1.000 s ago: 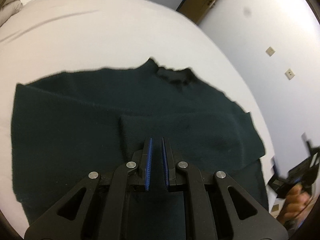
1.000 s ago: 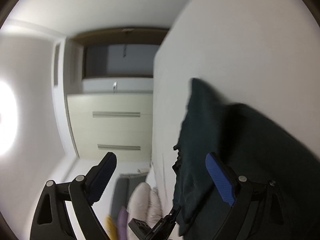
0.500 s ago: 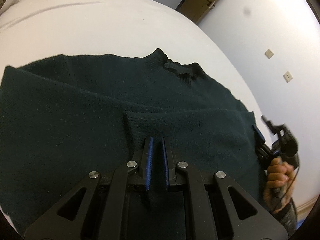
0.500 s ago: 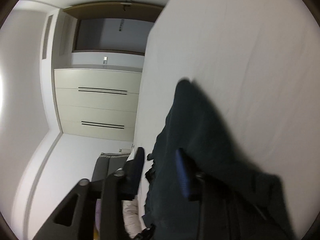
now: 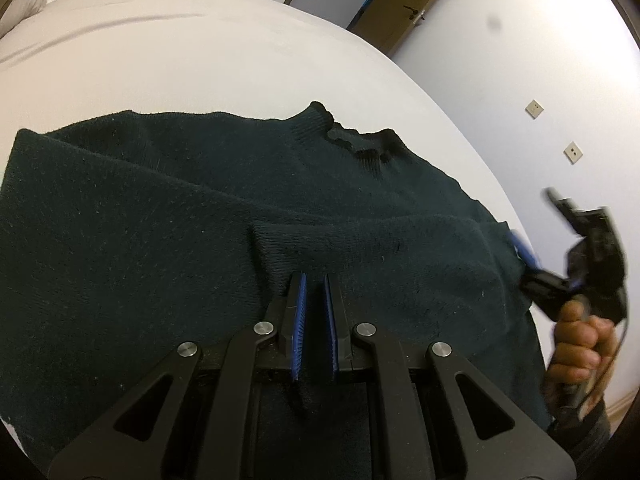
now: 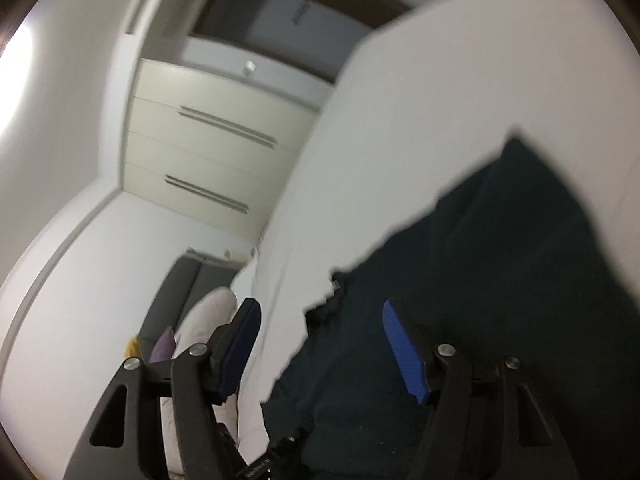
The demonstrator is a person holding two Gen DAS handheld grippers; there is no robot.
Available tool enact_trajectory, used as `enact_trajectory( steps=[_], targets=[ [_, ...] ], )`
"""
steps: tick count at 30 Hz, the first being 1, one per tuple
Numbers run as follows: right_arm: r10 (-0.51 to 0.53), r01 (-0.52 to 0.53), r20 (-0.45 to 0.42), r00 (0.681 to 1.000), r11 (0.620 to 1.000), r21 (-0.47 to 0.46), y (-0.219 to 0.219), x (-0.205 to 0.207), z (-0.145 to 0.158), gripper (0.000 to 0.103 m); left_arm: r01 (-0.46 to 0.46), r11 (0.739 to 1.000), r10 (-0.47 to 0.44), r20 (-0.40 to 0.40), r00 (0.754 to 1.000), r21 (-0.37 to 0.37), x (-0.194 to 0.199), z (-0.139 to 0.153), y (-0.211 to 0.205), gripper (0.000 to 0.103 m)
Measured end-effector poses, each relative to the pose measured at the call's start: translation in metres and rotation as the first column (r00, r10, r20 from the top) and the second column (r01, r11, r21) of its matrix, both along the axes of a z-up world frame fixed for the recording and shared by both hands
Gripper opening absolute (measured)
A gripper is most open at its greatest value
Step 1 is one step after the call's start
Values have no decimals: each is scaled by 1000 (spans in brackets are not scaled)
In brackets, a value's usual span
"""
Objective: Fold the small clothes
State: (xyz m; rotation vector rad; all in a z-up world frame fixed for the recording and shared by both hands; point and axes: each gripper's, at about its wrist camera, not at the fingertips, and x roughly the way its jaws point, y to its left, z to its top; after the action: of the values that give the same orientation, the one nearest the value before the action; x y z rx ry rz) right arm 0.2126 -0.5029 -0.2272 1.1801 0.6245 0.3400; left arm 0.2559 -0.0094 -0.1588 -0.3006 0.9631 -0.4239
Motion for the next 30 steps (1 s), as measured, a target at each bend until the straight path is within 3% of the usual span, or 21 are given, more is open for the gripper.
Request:
enact_trajectory(
  steps=[2, 3, 4, 6, 8, 9, 10, 11, 14, 17, 20, 22, 25, 26, 28, 29, 30],
  targets=[
    [-10, 10, -65, 998, 1000, -7, -2, 6, -19, 53, 2, 1000, -2, 5, 1000, -8, -1, -1, 0, 9],
    [-26, 27, -79, 997, 1000, 9, -12, 7, -30, 36, 3, 1000, -2, 6, 1000, -15, -2, 0, 2, 9],
    [-37, 39, -80, 996, 999, 30, -19, 4, -36, 29, 2, 1000, -2, 7, 1000, -20, -2, -1, 2, 9],
    [-112, 118, -72, 991, 989, 92, -44, -11, -43, 29, 2, 1000, -2, 6, 1000, -31, -1, -2, 3, 9],
    [-182, 186, -68, 981, 980, 71, -65, -24, -40, 29, -1, 999, 1, 1, 1000, -52, -4, 0, 8, 9],
    [-214, 217, -70, 974, 976, 28, -73, -32, -35, 31, -9, 997, 9, -5, 1000, -71, -6, 1, 12, 9],
    [-238, 238, -76, 968, 971, -3, -80, -39, -30, 50, -23, 996, 22, -10, 1000, -81, -10, 3, 16, 9],
    [-262, 259, -96, 960, 965, -37, -83, -47, -24, 59, -38, 996, 37, -8, 999, -77, -15, 7, 19, 9],
    [-303, 295, -48, 952, 946, -133, -87, -85, 5, 62, -63, 997, 60, 67, 996, 44, -46, 31, 21, 9],
    [-304, 307, 60, 951, 902, -304, -70, -131, 51, 68, -78, 985, 52, 169, 984, 152, -88, 59, 22, 9],
    [-278, 331, 181, 943, 827, -455, -42, -178, 98, 84, -121, 969, 57, 284, 957, 214, -138, 90, 25, 9],
    [-259, 373, 280, 924, 766, -523, -21, -213, 126, 103, -158, 956, 67, 344, 937, 245, -171, 109, 26, 10],
    [-237, 467, 432, 870, 673, -573, 5, -262, 162, 103, -184, 956, 74, 419, 905, 229, -217, 137, 30, 10],
    [-230, 486, 459, 858, 652, -582, 7, -273, 170, 103, -191, 954, 73, 441, 894, 229, -231, 147, 30, 16],
    [-199, 508, 507, 839, 621, -597, 17, -291, 189, 103, -213, 946, 67, 494, 867, 245, -259, 169, 28, 47],
    [-169, 506, 525, 834, 613, -607, 22, -301, 199, 103, -232, 941, 70, 530, 845, 246, -275, 182, 31, 90],
    [-150, 503, 532, 833, 605, -617, 25, -308, 206, 103, -273, 934, 84, 602, 794, 231, -298, 197, 32, 103]
  ],
)
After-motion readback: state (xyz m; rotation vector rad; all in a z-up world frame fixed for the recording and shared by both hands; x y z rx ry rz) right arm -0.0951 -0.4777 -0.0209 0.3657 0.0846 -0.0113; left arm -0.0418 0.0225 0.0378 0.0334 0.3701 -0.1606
